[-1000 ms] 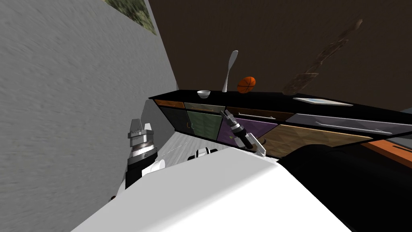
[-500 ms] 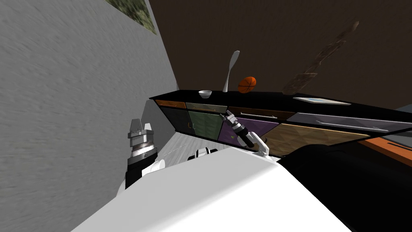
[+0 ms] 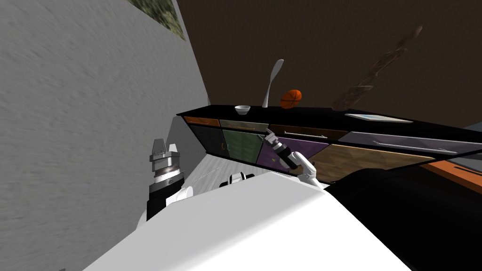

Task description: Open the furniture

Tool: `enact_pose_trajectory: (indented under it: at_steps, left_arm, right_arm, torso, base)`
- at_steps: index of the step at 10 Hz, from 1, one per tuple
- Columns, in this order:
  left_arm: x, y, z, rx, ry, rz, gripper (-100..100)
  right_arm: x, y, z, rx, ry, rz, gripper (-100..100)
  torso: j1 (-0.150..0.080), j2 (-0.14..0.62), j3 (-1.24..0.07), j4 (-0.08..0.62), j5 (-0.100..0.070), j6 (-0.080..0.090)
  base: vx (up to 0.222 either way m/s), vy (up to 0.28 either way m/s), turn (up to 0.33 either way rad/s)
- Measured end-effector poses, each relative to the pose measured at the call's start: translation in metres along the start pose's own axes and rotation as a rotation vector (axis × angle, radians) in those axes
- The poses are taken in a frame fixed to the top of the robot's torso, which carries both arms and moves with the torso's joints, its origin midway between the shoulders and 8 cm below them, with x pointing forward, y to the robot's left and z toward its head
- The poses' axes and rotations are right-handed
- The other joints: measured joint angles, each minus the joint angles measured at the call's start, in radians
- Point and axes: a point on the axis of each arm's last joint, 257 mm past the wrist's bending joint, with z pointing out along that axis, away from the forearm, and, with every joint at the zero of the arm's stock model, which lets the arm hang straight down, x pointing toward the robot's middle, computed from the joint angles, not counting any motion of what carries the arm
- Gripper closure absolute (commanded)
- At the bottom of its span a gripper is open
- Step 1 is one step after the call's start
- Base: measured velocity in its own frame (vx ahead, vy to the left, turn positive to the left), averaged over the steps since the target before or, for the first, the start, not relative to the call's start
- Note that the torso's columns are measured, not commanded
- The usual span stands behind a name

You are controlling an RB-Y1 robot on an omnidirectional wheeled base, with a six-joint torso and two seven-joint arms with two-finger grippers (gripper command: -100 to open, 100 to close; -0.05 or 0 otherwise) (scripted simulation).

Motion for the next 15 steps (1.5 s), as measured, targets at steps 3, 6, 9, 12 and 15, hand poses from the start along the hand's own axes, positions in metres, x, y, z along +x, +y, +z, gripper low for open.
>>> enact_pose_trajectory:
  at_steps: [3,6,9,12,15]
  left_arm:
    - [0.0,0.0,0.0,0.0,0.0,0.0,0]
    - [0.0,0.0,0.0,0.0,0.0,0.0,0]
    - [0.0,0.0,0.0,0.0,0.0,0.0,0]
    - [0.0,0.0,0.0,0.0,0.0,0.0,0]
    - [0.0,0.0,0.0,0.0,0.0,0.0,0]
  right_arm:
    - [0.014,-0.012,-0.002,-0.01,0.047,-0.143,-100]
    - [0.033,-0.029,-0.006,-0.028,0.106,-0.325,-100]
    - [0.048,-0.046,-0.006,-0.048,0.158,-0.499,-100]
    - [0.06,-0.064,-0.008,-0.064,0.203,-0.642,-100]
    - [0.069,-0.079,-0.01,-0.081,0.237,-0.759,-100]
  torso:
    - [0.001,0.0,0.0,0.0,0.0,0.0]
    - [0.002,-0.001,0.0,0.0,0.001,0.0]
    - [0.0,0.0,0.0,0.0,0.0,0.0]
    - [0.001,0.001,0.0,0.0,0.0,0.0]
    - [0.001,0.0,0.0,0.0,0.0,0.0]
  base:
    - [0.01,0.046,0.02]
    - [0.023,0.074,0.038]
    - [0.022,0.061,0.043]
    - [0.015,0.044,0.035]
    - [0.018,0.042,0.02]
